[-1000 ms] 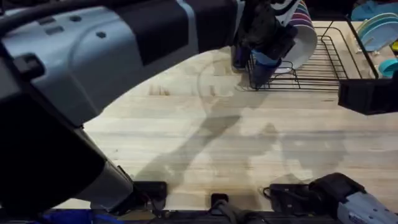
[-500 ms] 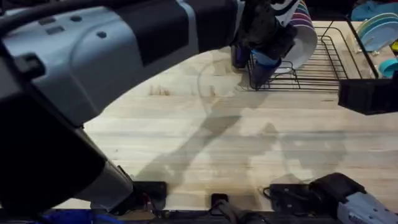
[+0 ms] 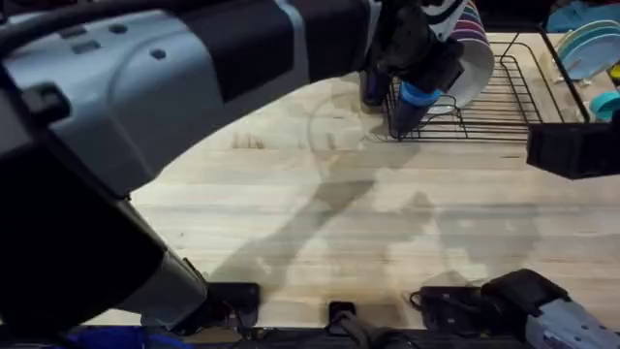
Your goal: Pick up the cup on the table and put them onto the rack.
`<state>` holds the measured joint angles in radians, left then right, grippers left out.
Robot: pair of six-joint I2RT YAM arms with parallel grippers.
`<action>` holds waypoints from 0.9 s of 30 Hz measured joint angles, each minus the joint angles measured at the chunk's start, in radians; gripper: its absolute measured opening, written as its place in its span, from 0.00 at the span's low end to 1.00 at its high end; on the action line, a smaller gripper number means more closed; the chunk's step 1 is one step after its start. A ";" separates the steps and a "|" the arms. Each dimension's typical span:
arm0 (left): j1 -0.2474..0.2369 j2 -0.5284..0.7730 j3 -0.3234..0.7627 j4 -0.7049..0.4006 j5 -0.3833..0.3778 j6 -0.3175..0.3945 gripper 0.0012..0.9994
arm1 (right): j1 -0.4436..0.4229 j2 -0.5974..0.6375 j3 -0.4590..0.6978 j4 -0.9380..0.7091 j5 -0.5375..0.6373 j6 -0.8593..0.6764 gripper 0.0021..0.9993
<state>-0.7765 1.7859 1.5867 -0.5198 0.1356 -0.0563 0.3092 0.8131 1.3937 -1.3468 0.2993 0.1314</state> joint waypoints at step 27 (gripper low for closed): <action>0.079 -0.160 0.006 -0.220 -0.110 0.006 0.99 | 0.000 0.000 0.000 0.008 0.000 -0.006 0.99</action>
<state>-0.6977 1.6263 1.5927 -0.7398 0.0255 -0.0506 0.3092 0.8132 1.3937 -1.3384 0.2993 0.1257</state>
